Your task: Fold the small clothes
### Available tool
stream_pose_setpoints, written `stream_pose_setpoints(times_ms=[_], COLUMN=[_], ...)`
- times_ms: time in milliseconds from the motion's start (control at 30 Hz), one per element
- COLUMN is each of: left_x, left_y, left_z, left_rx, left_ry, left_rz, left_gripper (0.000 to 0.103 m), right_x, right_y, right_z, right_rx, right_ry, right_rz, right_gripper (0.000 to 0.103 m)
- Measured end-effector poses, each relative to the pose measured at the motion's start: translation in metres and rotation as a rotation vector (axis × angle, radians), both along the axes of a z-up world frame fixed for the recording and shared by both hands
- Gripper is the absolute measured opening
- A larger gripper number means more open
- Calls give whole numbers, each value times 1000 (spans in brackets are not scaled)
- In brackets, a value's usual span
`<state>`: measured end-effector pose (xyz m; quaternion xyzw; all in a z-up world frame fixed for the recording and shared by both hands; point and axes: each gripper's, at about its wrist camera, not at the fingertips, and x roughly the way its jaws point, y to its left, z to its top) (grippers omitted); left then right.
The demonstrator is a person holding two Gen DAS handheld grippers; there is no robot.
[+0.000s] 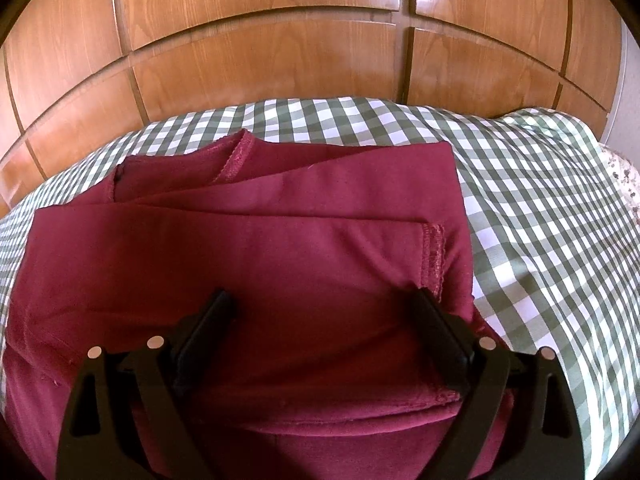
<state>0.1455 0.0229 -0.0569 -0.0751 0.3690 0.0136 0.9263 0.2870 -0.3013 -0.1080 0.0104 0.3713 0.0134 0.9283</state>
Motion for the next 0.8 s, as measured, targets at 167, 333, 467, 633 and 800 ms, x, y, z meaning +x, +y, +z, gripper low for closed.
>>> stream_pose_setpoints(times_ms=[167, 333, 467, 633, 800], left_x=[-25, -41, -50, -62, -70], left_y=[3, 9, 9, 8, 8], left_z=[8, 7, 3, -5, -15], left_rx=[5, -11, -14, -8, -7], left_ry=[-30, -22, -8, 11, 38], left_rz=[-4, -5, -13, -31, -37], left_gripper=[83, 83, 83, 83, 83], right_x=[-1, 0, -8, -31, -57], right_y=[4, 5, 4, 0, -16], right_z=[0, 2, 7, 16, 17], right_rx=[-29, -35, -14, 21, 90], right_ry=[0, 25, 40, 27, 45], right_rz=[-8, -10, -17, -18, -25], right_gripper=[94, 100, 101, 101, 101])
